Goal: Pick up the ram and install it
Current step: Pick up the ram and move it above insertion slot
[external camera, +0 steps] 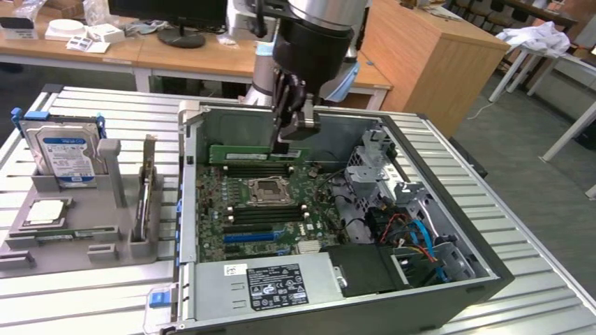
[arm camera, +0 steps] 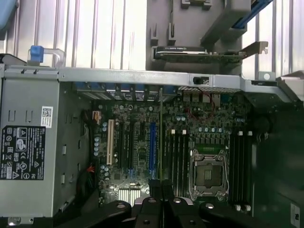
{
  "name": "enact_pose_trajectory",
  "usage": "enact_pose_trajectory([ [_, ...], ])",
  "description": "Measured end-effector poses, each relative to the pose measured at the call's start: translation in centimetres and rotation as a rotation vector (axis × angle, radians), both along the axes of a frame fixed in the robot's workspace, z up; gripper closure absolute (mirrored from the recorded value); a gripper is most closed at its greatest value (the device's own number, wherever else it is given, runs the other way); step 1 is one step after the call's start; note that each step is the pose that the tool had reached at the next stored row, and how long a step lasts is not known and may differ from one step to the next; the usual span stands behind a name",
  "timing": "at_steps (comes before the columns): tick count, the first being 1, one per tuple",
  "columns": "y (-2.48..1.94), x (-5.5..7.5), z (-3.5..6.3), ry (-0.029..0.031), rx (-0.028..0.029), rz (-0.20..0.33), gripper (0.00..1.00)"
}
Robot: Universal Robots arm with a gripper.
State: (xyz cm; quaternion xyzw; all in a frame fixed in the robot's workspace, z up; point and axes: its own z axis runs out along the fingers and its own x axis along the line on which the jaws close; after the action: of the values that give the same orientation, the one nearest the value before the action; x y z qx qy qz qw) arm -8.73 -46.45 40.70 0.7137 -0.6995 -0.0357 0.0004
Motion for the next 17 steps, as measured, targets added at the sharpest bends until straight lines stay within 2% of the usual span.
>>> enact_pose_trajectory([
  [17, -0.01, 4.2, 0.0, 0.0039, 0.0, 0.0, 0.88],
])
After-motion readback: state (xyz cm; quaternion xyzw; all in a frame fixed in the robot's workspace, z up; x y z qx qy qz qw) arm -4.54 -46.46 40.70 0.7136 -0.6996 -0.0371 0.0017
